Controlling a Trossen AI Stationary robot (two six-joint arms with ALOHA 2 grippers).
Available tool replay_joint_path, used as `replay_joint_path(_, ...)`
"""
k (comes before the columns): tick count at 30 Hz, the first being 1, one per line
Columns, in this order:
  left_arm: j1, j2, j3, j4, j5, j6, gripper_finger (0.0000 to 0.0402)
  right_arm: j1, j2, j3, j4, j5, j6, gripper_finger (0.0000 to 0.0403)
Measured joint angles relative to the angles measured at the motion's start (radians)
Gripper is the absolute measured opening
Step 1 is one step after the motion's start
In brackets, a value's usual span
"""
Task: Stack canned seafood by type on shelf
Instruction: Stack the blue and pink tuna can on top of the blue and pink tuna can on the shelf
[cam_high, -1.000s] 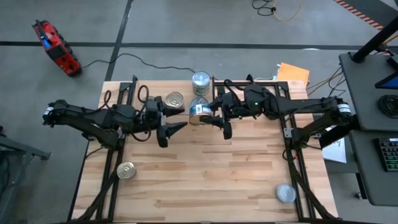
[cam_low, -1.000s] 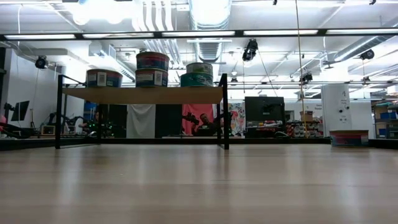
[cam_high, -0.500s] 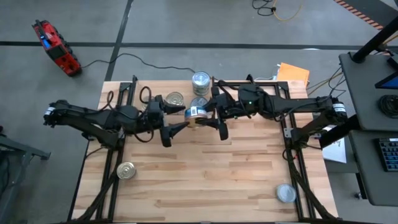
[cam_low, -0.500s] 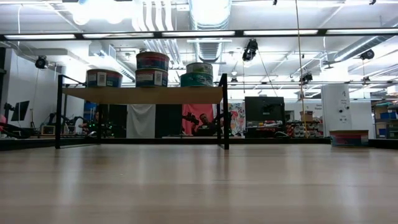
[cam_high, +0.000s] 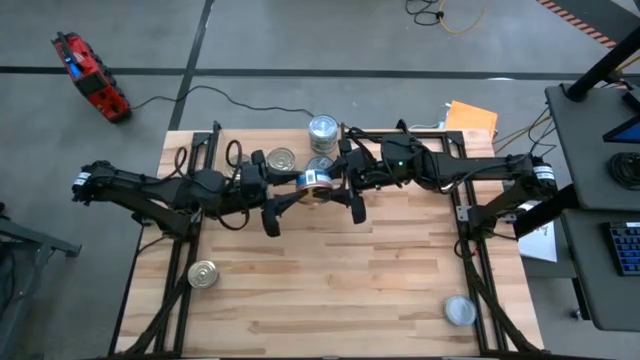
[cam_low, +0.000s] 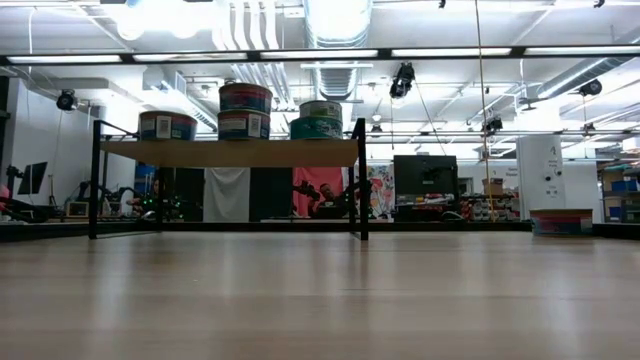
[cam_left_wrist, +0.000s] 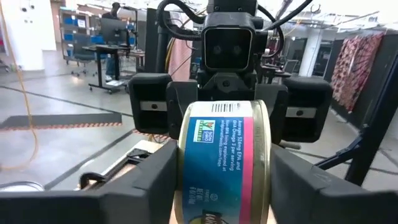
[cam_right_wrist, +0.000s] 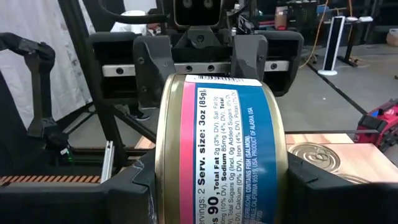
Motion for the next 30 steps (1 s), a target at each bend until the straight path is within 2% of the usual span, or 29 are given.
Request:
replay_joint_path(7, 0.000, -0.002, 0.000, -0.001, -0.012, -0.034, 0.0175, -0.004, 0.000, 0.000, -0.001, 0.001, 0.031, 0.0177)
replay_joint_path(10, 0.000, -0.015, 0.000, -0.006, -0.095, -0.138, 0.0175, -0.029, 0.001, 0.000, -0.006, 0.001, 0.093, 0.0232)
replay_joint_path(13, 0.001, -0.047, 0.000, -0.027, -0.207, -0.202, 0.0174, -0.067, -0.004, 0.000, -0.030, -0.003, 0.168, 0.0301)
replay_joint_path(15, 0.001, -0.071, 0.000, -0.071, -0.325, -0.267, 0.0170, -0.093, -0.010, 0.000, -0.062, -0.003, 0.211, 0.0338)
replay_joint_path(16, 0.001, -0.087, 0.000, -0.116, -0.406, -0.320, 0.0152, -0.102, -0.011, 0.000, -0.075, -0.003, 0.220, 0.0351)
replay_joint_path(17, 0.001, -0.103, 0.000, -0.167, -0.500, -0.411, 0.0103, -0.109, -0.012, 0.000, -0.091, -0.004, 0.230, 0.0361)
replay_joint_path(18, 0.001, -0.122, 0.000, -0.237, -0.597, -0.518, 0.0080, -0.117, -0.013, 0.000, -0.113, -0.004, 0.234, 0.0367)
replay_joint_path(20, 0.002, -0.164, 0.000, -0.411, -0.714, -0.751, 0.0056, -0.122, -0.013, 0.000, -0.132, -0.004, 0.234, 0.0371)
replay_joint_path(22, 0.002, -0.193, 0.000, -0.569, -0.735, -0.975, 0.0038, -0.122, -0.013, 0.000, -0.141, -0.004, 0.233, 0.0371)
replay_joint_path(24, 0.001, -0.205, 0.000, -0.681, -0.727, -1.083, 0.0020, -0.121, -0.012, 0.000, -0.140, -0.004, 0.222, 0.0371)
replay_joint_path(27, -0.001, -0.210, 0.000, -0.725, -0.686, -1.103, 0.0001, -0.121, -0.010, 0.000, -0.153, -0.004, 0.213, 0.0371)
replay_joint_path(30, -0.001, -0.207, 0.000, -0.722, -0.682, -1.087, 0.0006, -0.125, -0.010, -0.001, -0.188, -0.002, 0.207, 0.0372)
